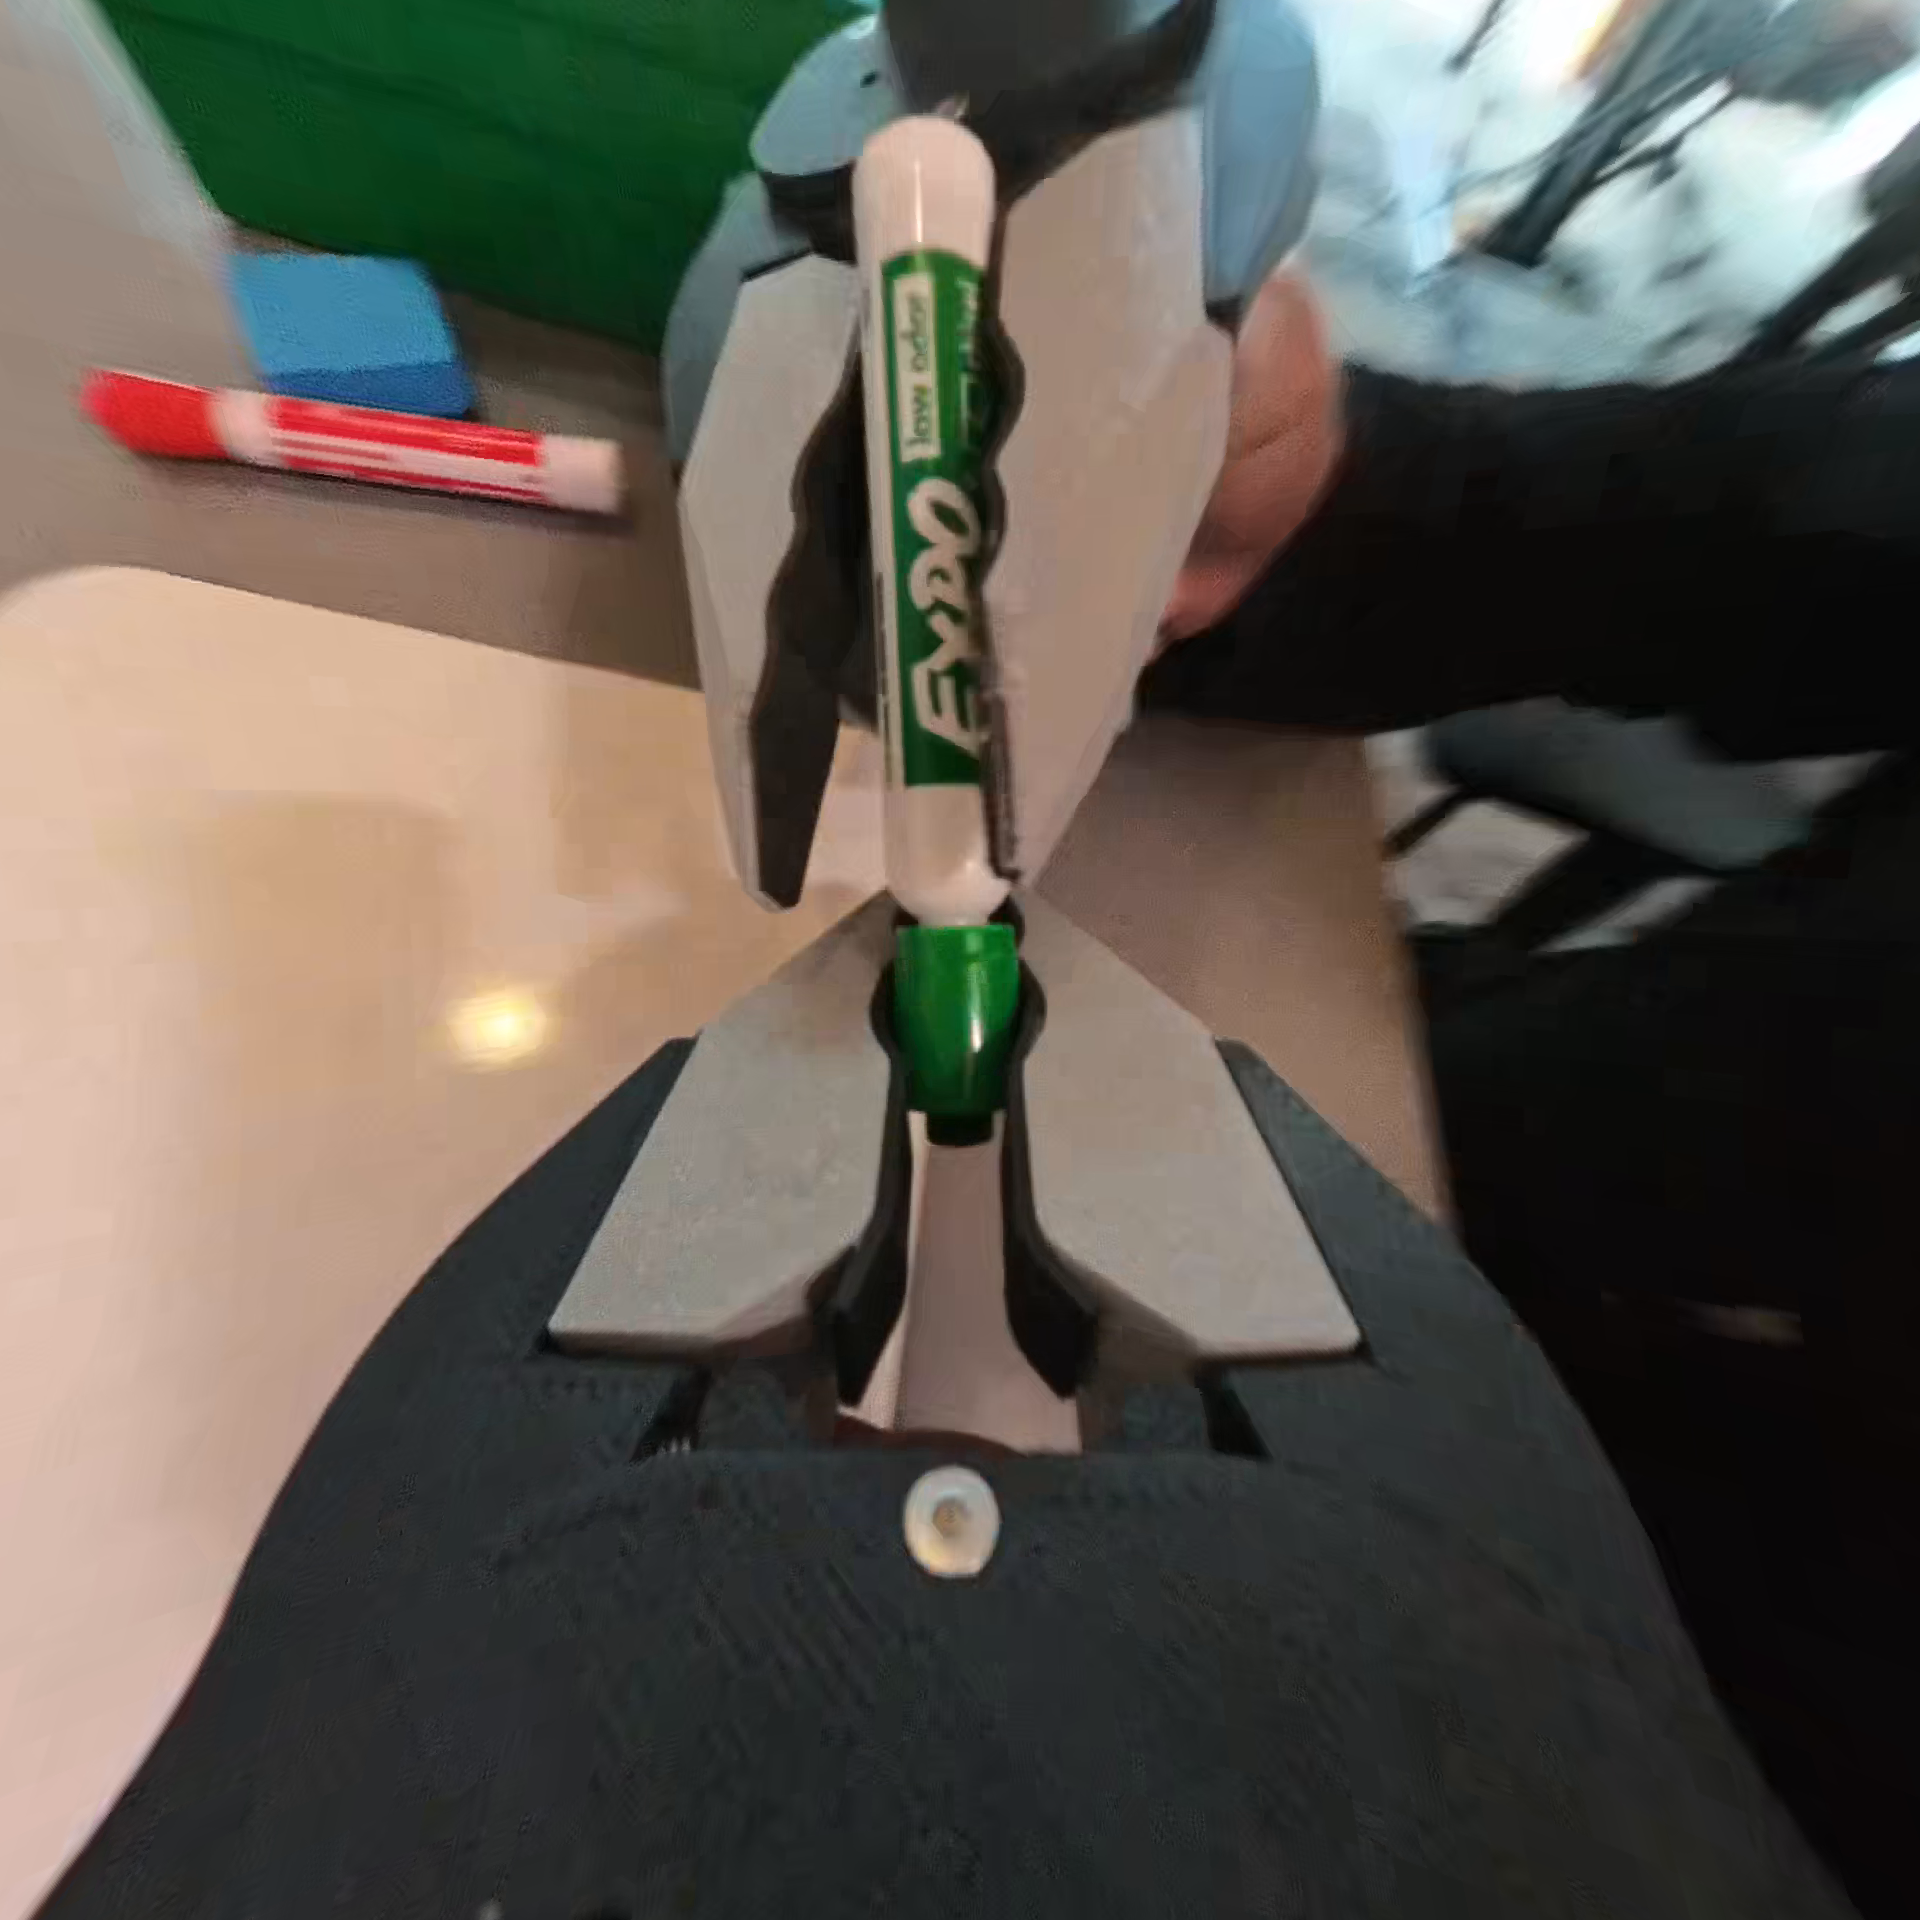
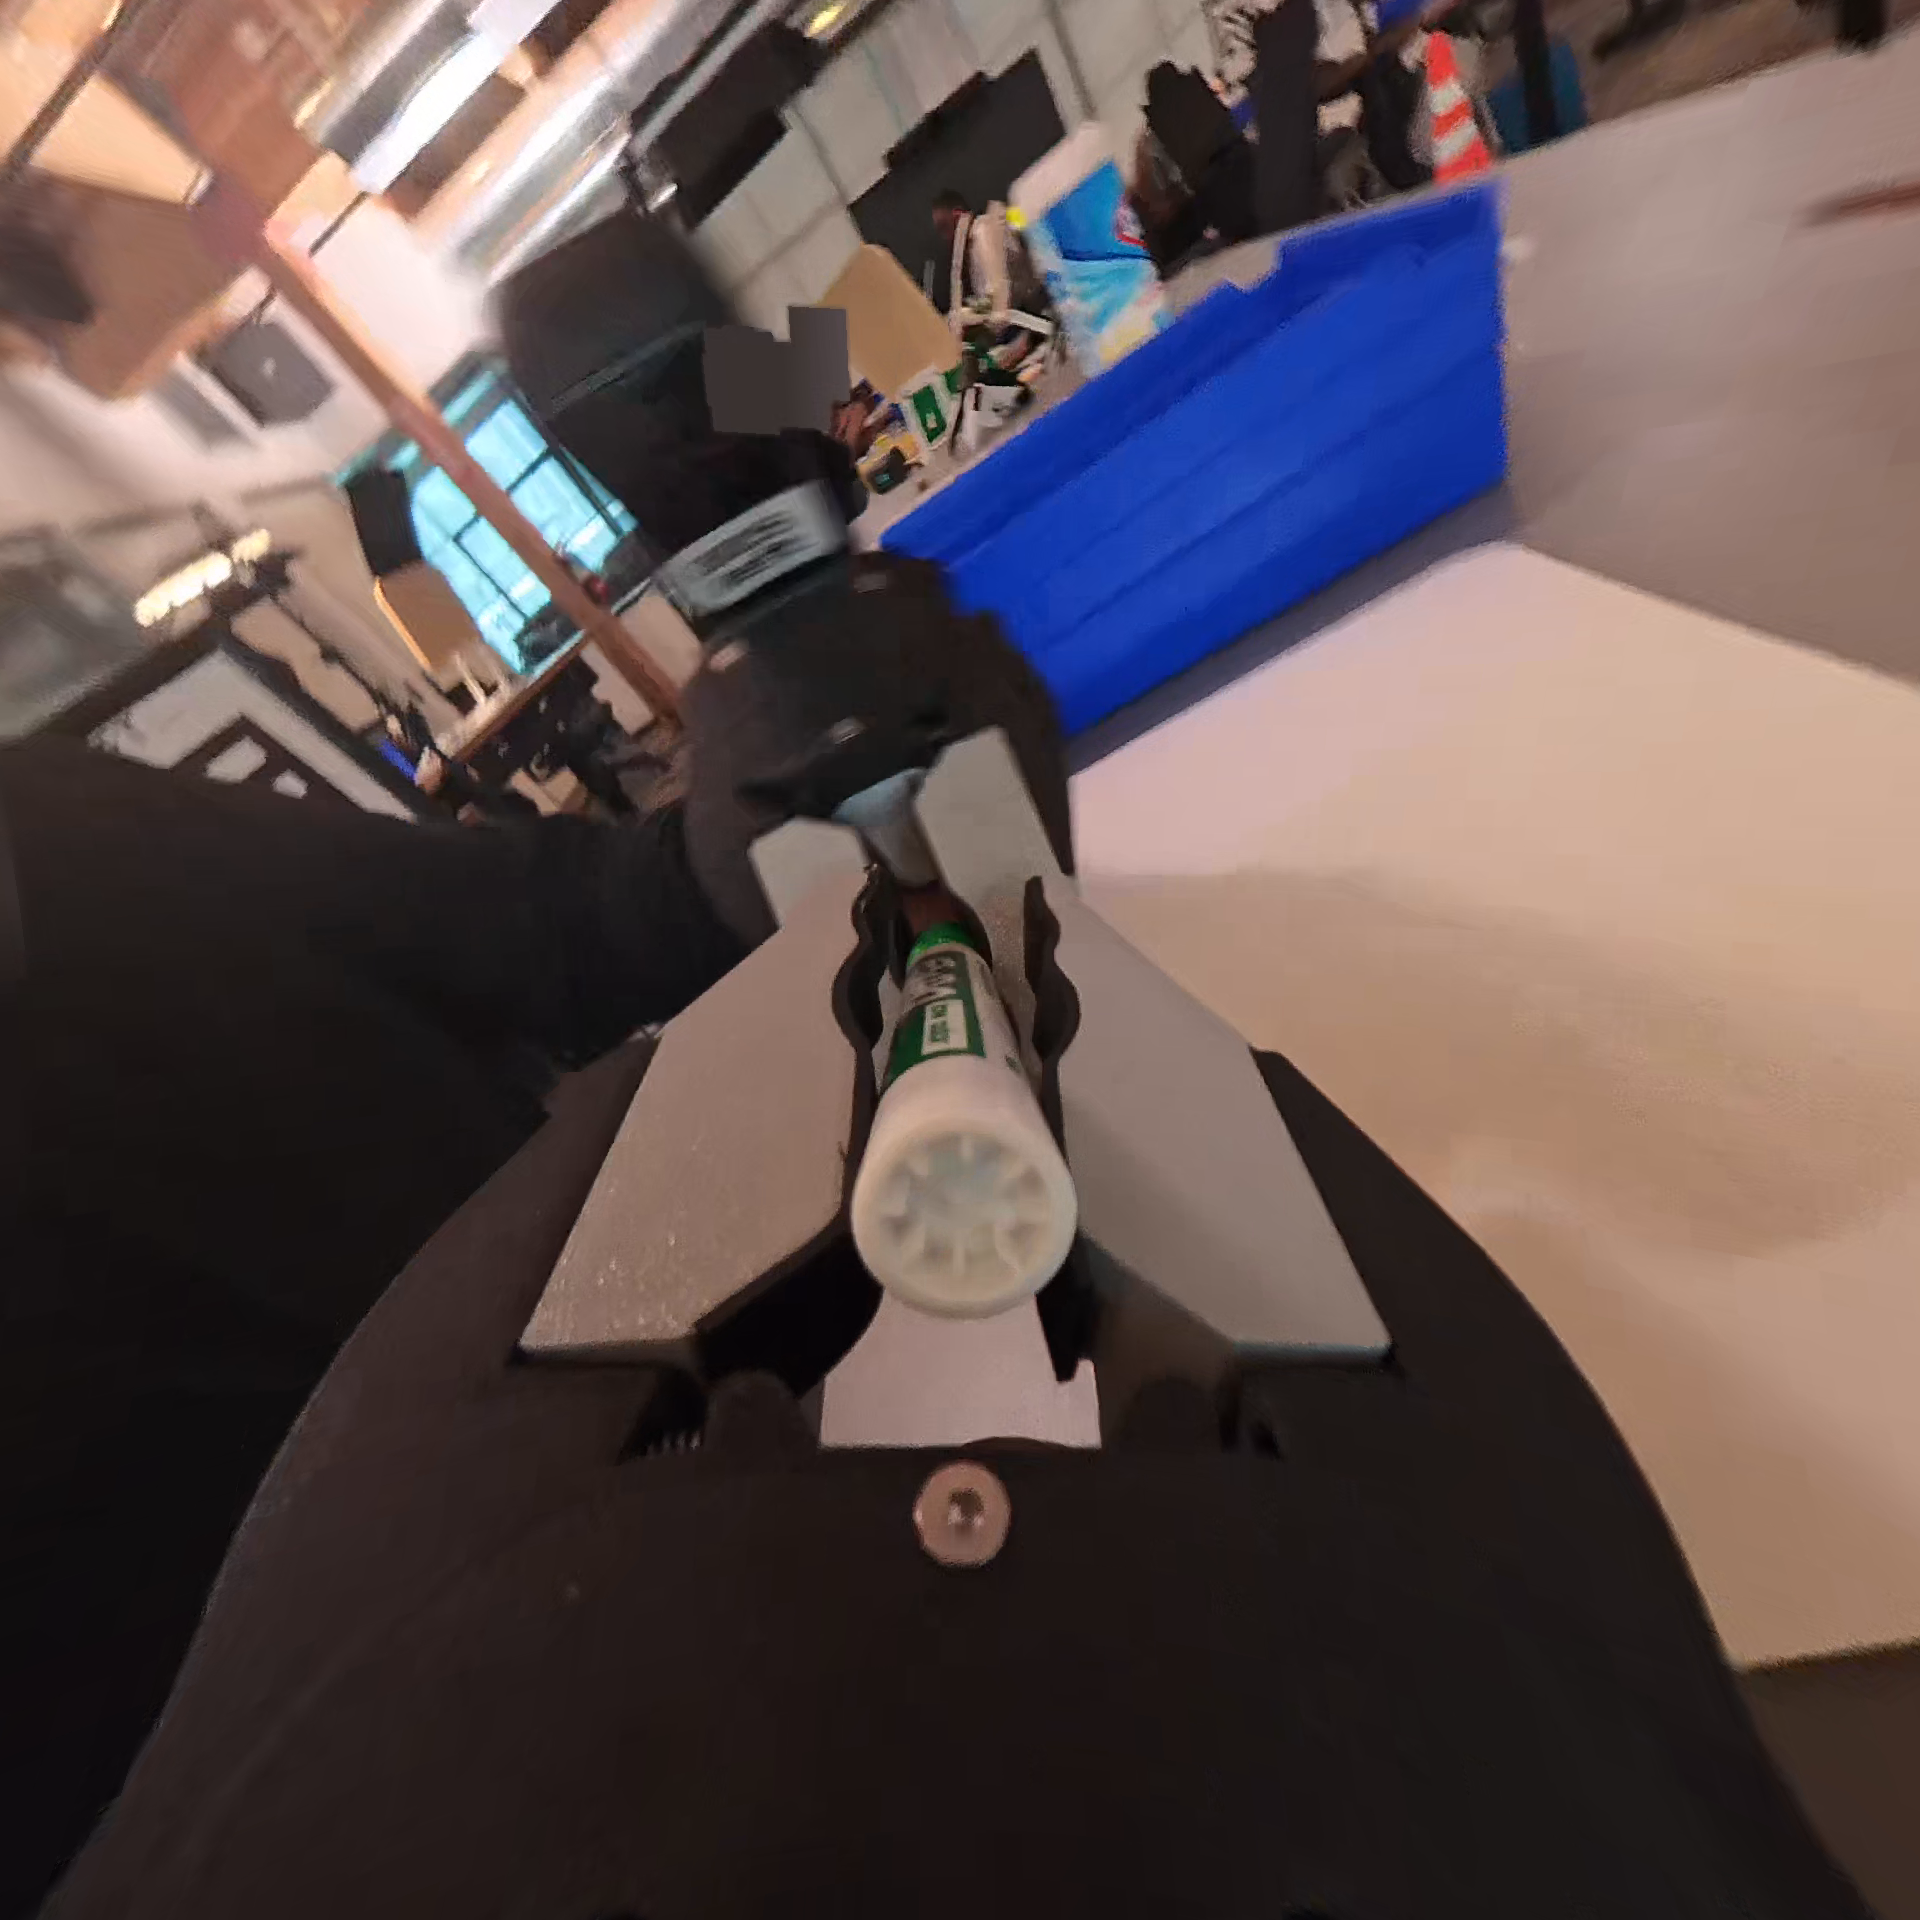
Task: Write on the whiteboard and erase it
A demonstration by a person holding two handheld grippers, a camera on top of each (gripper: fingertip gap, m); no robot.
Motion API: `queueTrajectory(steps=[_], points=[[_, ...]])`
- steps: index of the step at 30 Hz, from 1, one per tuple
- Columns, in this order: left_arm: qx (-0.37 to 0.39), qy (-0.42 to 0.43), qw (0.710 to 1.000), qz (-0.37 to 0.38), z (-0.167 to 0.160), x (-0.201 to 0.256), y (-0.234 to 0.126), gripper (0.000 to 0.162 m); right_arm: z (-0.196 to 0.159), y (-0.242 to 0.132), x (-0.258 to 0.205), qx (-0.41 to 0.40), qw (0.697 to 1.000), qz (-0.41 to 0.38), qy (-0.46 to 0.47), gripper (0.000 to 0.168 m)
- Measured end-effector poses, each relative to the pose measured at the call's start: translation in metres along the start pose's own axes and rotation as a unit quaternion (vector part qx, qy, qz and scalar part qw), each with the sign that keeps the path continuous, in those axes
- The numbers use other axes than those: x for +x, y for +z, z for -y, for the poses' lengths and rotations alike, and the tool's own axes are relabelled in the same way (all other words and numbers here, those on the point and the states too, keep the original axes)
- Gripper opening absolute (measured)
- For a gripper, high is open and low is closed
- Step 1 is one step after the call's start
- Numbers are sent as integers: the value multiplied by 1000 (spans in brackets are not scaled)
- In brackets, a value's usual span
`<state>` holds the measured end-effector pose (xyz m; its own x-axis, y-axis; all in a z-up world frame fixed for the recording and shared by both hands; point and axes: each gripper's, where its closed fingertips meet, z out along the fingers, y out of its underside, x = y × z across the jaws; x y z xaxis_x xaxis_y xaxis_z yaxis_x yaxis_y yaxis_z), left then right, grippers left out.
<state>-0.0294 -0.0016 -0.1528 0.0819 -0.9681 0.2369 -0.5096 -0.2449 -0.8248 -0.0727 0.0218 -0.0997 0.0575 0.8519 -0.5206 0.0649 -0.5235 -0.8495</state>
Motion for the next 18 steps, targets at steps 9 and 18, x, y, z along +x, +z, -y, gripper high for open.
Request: queueTrajectory(steps=[9, 18], points=[[29, -18, 999, -33, 7, 3, -8, 11, -4, 0, -8, -33, 996, -19, -82, 24], [-36, 173, 967, 184, -3, -37, -9, 10, -5, 1, 9, -10, 998, 5, 64, 24]])
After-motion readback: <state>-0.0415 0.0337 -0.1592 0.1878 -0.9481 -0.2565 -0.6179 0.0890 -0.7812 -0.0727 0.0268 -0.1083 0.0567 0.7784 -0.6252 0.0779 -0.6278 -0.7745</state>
